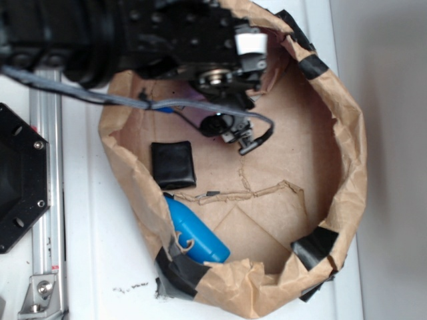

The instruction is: Grab the yellow duck.

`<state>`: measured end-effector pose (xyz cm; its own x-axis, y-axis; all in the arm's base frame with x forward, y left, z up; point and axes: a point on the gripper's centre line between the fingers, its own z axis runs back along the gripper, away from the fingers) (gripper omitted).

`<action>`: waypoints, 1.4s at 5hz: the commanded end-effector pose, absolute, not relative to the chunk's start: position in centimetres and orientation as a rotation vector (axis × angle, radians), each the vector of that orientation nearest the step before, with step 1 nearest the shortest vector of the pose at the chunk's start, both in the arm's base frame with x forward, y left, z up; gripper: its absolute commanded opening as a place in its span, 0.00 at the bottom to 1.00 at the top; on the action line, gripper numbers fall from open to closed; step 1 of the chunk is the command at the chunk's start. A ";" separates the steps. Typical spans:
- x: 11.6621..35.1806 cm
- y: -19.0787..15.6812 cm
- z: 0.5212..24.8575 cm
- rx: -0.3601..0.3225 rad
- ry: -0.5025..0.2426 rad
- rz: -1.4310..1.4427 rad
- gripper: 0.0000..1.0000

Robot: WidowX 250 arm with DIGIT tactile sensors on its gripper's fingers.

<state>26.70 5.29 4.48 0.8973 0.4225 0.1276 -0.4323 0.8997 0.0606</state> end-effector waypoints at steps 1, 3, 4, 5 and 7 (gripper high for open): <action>27.7 4.6 3.8 0.137 -0.118 0.390 1.00; 27.5 4.2 2.9 0.168 -0.090 0.382 1.00; 27.4 4.4 2.7 0.168 -0.078 0.388 1.00; 27.2 4.6 2.7 0.155 -0.073 0.398 1.00; 27.8 5.0 3.2 0.126 -0.116 0.411 0.00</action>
<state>27.77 3.50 2.20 0.9248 0.3682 0.0961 -0.3776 0.9192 0.1118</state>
